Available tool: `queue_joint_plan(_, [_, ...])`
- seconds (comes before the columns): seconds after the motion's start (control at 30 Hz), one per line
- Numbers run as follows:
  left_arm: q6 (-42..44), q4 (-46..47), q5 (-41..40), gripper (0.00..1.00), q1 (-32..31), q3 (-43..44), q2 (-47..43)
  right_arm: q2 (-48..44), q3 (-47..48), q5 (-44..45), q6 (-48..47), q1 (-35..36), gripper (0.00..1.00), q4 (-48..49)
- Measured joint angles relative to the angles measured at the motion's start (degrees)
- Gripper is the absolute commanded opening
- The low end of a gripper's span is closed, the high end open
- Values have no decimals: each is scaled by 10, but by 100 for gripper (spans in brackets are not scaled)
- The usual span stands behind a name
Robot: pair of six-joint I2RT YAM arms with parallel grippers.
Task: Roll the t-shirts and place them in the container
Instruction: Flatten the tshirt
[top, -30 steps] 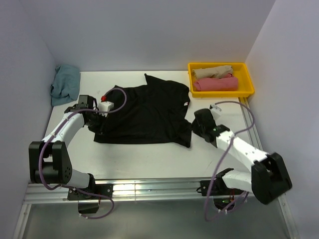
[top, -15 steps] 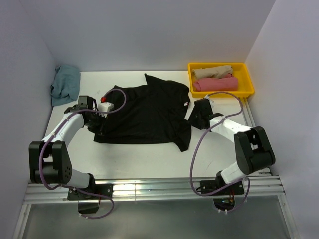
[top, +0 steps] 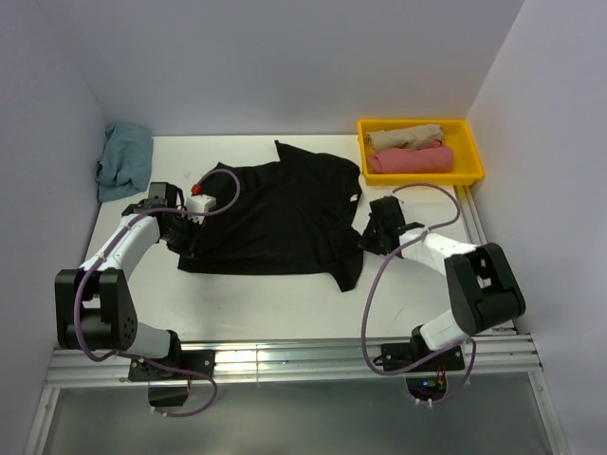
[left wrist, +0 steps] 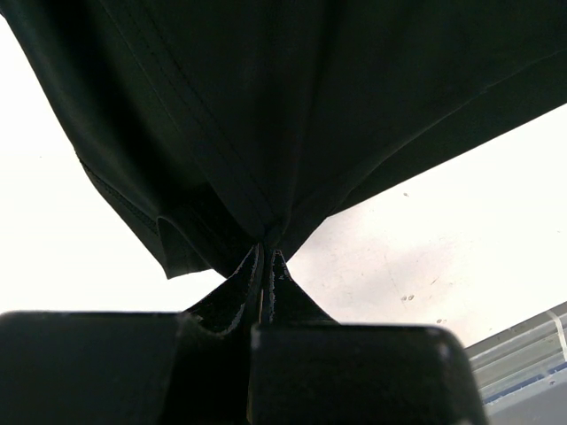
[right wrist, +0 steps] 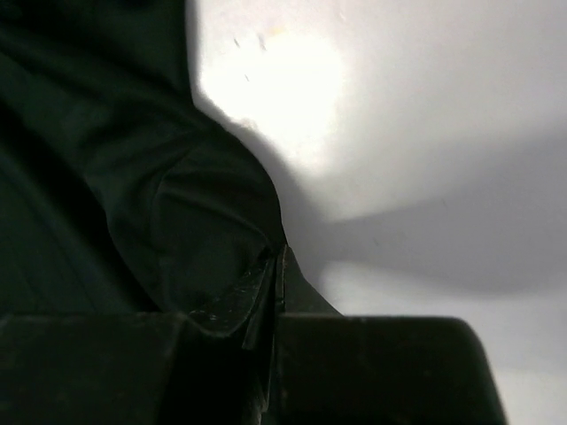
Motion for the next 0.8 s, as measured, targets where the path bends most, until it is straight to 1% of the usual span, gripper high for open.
queue_joint_plan(0.3, [0, -8, -1, 0, 0, 8, 0, -174, -89, -1, 28, -1, 0, -46])
queue_joint_plan(0.43, [1, -13, -3, 0, 2, 12, 0, -286, -151, -6, 58, -1, 0, -81])
queue_joint_plan(0.53, [2, -17, -3, 0, 3, 14, 1, -381, -195, -14, 85, -1, 0, -125])
queue_joint_plan(0.6, [2, -20, -3, 0, 3, 20, 3, -444, -213, -17, 103, 2, 4, -163])
queue_joint_plan(0.63, [2, -21, -3, 0, 3, 24, 5, -473, -217, -18, 110, 3, 6, -181])
queue_joint_plan(0.67, [2, -22, -3, 0, 3, 27, 6, -491, -220, -18, 115, 5, 17, -194])
queue_joint_plan(0.73, [2, -24, -3, 0, 3, 33, 8, -528, -221, -17, 126, 11, 34, -224])
queue_joint_plan(0.77, [3, -24, -3, 0, 3, 36, 9, -544, -221, -16, 130, 13, 52, -237])
queue_joint_plan(0.8, [4, -24, -3, 0, 3, 37, 9, -555, -221, -13, 134, 19, 59, -247])
